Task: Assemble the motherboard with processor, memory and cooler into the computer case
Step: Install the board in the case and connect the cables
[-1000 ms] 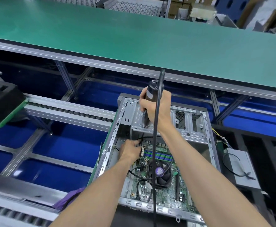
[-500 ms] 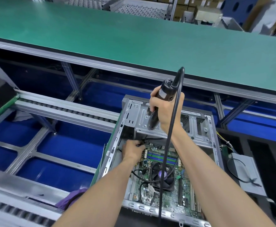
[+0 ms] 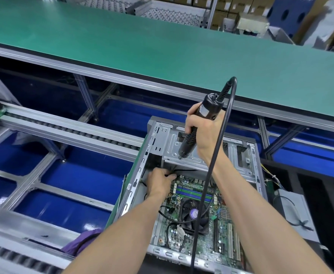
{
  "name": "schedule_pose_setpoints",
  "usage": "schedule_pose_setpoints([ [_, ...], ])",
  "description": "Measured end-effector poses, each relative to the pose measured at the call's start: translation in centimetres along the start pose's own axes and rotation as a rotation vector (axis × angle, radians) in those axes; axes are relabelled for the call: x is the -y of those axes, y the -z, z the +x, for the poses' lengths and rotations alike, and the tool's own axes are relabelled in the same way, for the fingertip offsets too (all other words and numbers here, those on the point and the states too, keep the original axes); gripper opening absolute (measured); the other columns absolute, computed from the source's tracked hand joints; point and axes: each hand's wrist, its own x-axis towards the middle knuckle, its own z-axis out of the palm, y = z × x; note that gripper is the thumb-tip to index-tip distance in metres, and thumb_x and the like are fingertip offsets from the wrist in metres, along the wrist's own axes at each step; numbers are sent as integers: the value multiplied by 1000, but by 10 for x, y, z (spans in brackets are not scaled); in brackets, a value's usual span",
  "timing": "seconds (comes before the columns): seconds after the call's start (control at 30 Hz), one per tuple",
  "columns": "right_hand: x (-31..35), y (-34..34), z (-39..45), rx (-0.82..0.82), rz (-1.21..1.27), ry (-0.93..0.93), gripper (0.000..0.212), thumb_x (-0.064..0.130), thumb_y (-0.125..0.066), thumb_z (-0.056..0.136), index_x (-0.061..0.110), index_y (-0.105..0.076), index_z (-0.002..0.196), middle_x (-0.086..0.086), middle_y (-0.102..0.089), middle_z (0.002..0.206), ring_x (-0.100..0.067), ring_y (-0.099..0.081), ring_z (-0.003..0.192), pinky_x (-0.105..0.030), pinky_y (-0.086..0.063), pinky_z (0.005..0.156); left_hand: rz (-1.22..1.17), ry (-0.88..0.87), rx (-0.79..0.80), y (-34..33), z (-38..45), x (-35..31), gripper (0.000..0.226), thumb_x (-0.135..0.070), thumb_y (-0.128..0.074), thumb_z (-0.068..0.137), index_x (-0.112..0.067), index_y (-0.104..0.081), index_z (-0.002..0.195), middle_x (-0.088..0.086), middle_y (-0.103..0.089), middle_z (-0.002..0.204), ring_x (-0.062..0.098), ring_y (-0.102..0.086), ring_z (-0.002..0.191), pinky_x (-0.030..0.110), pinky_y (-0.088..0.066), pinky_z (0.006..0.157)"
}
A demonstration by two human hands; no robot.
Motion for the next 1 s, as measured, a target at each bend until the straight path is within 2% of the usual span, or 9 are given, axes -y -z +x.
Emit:
schedule_pose_setpoints([
  [0.1,1,0,1,8,1,-20,17,-5,-60,52,10,-60,61,-15,-53,58,-23,-45,46,-30,-41,46,48,-6,-2,1,-2,0,39,-31,-80,84,-9,-73,116,10,-73,110,26,-66,105,35,-53,94],
  [0.23,1,1,3,-3,-4,-35,15,-4,-61,52,8,-60,61,-14,-54,60,-24,-46,47,-32,-42,47,107,-4,-21,2,-6,-3,29,-32,-82,82,-13,-77,103,0,-70,85,15,-62,78,27,-48,73],
  [0.3,1,2,5,-12,0,-50,13,-4,-60,52,6,-60,61,-14,-53,59,-24,-45,46,-31,-41,46,133,-12,-36,1,-9,-5,29,-34,-81,82,-12,-76,100,-6,-61,74,11,-58,71,26,-44,70],
  [0.43,-1,3,10,-21,-5,-68,13,-1,-60,49,9,-59,57,-14,-54,62,-26,-44,50,-34,-40,48,205,-66,-54,3,-12,-8,31,-34,-77,86,-10,-74,106,0,-65,76,17,-61,77,28,-47,72],
  [0.53,-3,5,10,-22,1,-67,15,-1,-61,49,13,-60,56,-13,-54,61,-26,-44,51,-34,-40,48,268,-103,-65,5,-14,-9,25,-35,-75,88,-14,-74,102,1,-68,75,19,-62,75,28,-45,69],
  [0.67,-6,5,9,-11,-19,-36,12,-1,-62,52,9,-60,58,-12,-56,60,-27,-47,51,-34,-44,48,356,-135,-73,8,-16,-10,22,-37,-71,90,-16,-69,86,-6,-50,60,22,-58,71,30,-43,64],
  [0.8,-5,6,10,-3,-22,-32,10,-1,-61,52,6,-60,58,-13,-56,60,-27,-47,52,-36,-44,50,432,-179,-78,8,-16,-9,23,-35,-66,94,-19,-62,79,-2,-53,67,23,-55,70,32,-42,62],
  [0.9,-3,5,10,25,-15,-46,11,-1,-61,52,8,-60,58,-15,-54,60,-26,-46,51,-36,-42,50,502,-227,-84,7,-16,-9,20,-31,-63,97,-14,-64,87,3,-60,72,23,-50,68,34,-42,62],
  [1.0,-3,4,10,49,-4,-52,10,-3,-61,54,2,-59,62,-17,-52,61,-26,-45,52,-35,-41,50,542,-247,-83,7,-16,-10,20,-31,-62,98,-13,-64,90,11,-70,84,23,-47,69,34,-42,64],
])
